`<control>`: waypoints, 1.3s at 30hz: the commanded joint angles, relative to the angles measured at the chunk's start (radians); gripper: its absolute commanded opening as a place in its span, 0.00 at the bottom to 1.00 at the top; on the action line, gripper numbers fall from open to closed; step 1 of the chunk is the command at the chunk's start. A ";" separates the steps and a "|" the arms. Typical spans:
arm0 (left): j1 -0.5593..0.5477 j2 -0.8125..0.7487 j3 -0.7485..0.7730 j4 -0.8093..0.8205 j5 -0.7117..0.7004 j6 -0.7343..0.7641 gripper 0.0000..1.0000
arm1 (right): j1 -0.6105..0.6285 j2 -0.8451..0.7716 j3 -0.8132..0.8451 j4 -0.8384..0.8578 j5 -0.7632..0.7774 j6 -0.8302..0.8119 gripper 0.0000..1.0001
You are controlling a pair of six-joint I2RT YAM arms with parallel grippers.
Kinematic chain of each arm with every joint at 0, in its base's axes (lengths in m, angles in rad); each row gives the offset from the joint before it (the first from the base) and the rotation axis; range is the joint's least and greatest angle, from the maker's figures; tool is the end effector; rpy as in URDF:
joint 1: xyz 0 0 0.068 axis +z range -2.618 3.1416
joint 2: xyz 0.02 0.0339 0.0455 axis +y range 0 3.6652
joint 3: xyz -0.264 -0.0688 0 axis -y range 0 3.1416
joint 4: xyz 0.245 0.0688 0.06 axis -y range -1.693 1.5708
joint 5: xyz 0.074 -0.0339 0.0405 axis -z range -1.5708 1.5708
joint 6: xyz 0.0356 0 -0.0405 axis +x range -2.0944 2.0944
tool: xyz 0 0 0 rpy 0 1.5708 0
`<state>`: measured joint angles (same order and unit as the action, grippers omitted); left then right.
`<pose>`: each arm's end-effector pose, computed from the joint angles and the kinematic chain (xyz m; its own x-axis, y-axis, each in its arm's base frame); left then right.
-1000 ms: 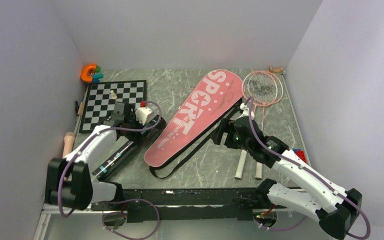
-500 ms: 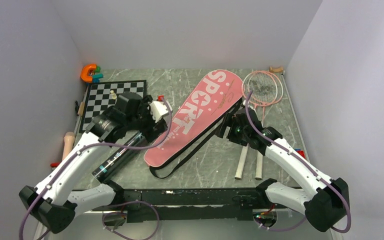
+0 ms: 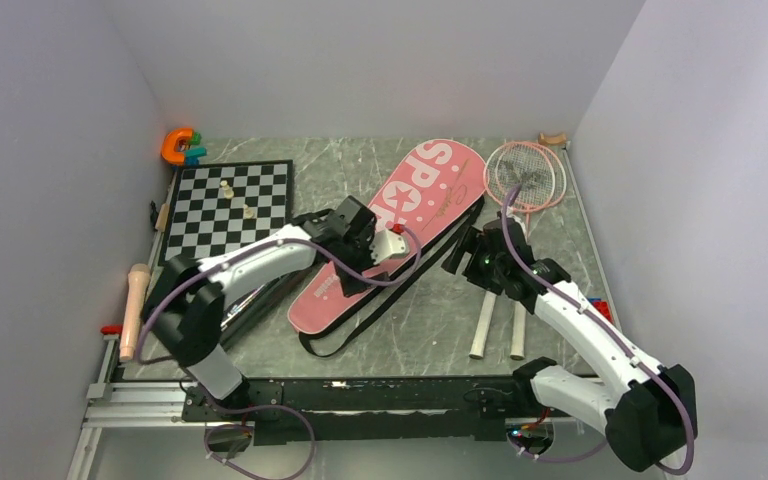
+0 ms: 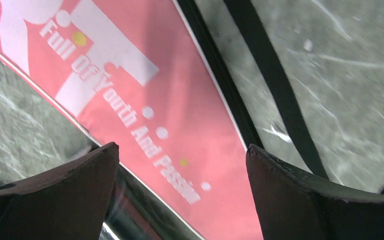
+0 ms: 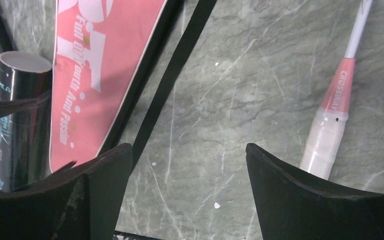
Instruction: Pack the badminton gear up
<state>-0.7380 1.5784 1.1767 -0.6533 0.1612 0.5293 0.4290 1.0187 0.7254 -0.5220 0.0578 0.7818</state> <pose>0.2364 -0.2228 0.2420 -0.1906 0.8470 -0.4962 0.9487 0.2888 0.1285 0.1905 0.0849 0.2451 -0.7370 0.4364 -0.5162 0.1973 0.8693 0.4532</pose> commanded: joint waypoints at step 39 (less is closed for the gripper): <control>-0.062 0.303 0.034 0.261 -0.057 -0.165 0.40 | -0.139 0.115 -0.038 0.197 -0.158 -0.046 0.73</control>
<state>-0.8040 1.8664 1.2118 -0.4076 0.1066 0.3740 0.2996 1.1446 0.6918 -0.3634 -0.0883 0.7483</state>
